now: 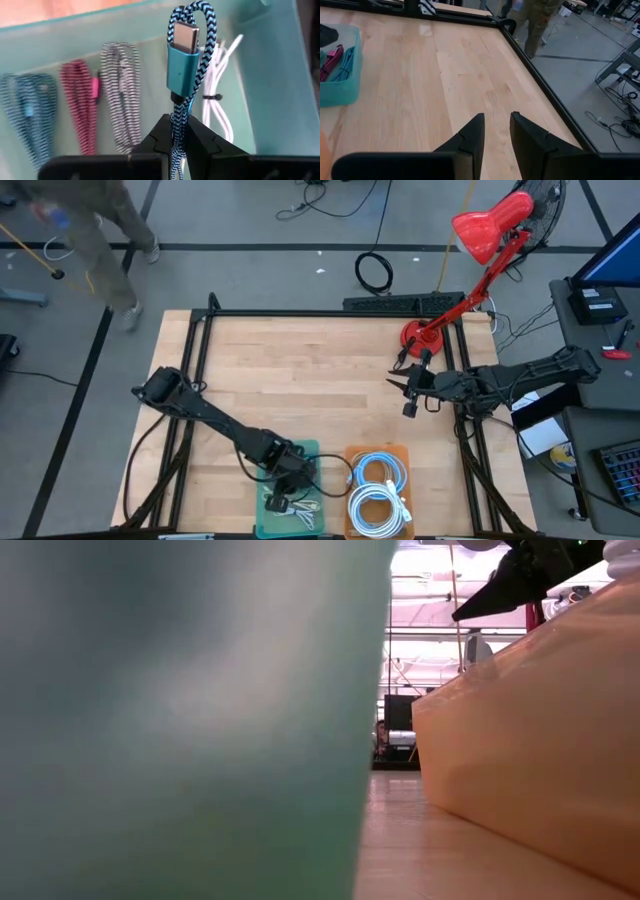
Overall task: Pick & Place USB Port
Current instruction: Put the blue charger cable into the green bin, then return to Home Position
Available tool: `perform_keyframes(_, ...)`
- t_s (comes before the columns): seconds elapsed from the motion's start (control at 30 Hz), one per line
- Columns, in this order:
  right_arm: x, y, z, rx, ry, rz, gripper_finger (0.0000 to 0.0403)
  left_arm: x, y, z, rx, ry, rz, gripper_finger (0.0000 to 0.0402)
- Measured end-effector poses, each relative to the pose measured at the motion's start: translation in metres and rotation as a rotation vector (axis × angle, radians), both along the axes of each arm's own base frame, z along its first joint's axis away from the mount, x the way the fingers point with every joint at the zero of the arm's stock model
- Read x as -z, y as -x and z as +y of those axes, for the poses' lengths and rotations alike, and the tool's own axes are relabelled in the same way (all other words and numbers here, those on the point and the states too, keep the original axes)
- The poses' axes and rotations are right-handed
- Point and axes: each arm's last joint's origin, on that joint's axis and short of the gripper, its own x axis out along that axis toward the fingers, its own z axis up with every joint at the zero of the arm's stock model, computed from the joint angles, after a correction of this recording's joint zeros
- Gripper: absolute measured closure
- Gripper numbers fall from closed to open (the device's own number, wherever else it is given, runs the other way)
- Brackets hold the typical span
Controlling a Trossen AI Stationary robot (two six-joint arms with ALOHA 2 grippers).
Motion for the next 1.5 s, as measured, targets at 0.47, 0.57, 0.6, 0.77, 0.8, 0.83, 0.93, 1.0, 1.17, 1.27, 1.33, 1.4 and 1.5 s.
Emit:
perform_keyframes(0.47, 0.0, 0.0, 0.0, -0.001, 0.002, 0.001, 0.0321, 0.029, 0.006, 0.003, -0.033, 0.123, -0.008, 0.0377)
perform_keyframes(0.57, 0.0, 0.0, 0.0, 0.0, 0.001, -0.001, 0.0321, 0.029, 0.006, 0.003, -0.035, 0.123, -0.007, 0.0344)
perform_keyframes(0.6, -0.001, 0.0, 0.0, 0.0, 0.001, -0.004, 0.032, 0.029, 0.006, 0.003, -0.039, 0.121, -0.007, 0.0327)
perform_keyframes(0.77, -0.001, 0.0, 0.0, -0.001, 0.002, -0.006, 0.0321, 0.029, 0.006, 0.004, -0.064, 0.102, -0.011, 0.0267)
perform_keyframes(0.8, -0.001, 0.0, 0.0, -0.001, 0.001, -0.006, 0.032, 0.029, 0.006, 0.004, -0.067, 0.098, -0.013, 0.0261)
perform_keyframes(0.83, -0.001, 0.0, 0.0, -0.001, 0.002, -0.006, 0.0321, 0.029, 0.006, 0.004, -0.071, 0.092, -0.017, 0.0256)
perform_keyframes(0.93, -0.001, 0.0, 0.0, -0.001, 0.001, -0.006, 0.0321, 0.029, 0.006, 0.004, -0.082, 0.089, -0.016, 0.0251)
perform_keyframes(1.0, -0.001, 0.0, 0.0, -0.001, 0.002, -0.006, 0.0321, 0.026, 0.008, 0.005, -0.084, 0.081, -0.01, 0.0253)
perform_keyframes(1.17, -0.001, 0.0, 0.0, -0.001, 0.001, -0.009, 0.0321, -0.017, 0.021, 0.014, -0.098, 0.014, -0.136, 0.0272)
perform_keyframes(1.27, -0.002, -0.001, 0.0, -0.001, 0.0, -0.013, 0.0321, -0.056, 0.037, 0.023, -0.121, -0.084, -0.288, 0.0292)
perform_keyframes(1.33, -0.001, -0.001, 0.0, -0.008, -0.004, -0.013, 0.0322, -0.083, 0.054, 0.03, -0.151, -0.178, -0.396, 0.0309)
perform_keyframes(1.4, -0.001, -0.001, 0.001, -0.028, -0.017, -0.013, 0.0323, -0.108, 0.071, 0.037, -0.2, -0.267, -0.506, 0.0329)
perform_keyframes(1.5, -0.002, -0.001, 0.002, -0.042, -0.049, -0.023, 0.0327, -0.136, 0.097, 0.044, -0.251, -0.37, -0.62, 0.0367)
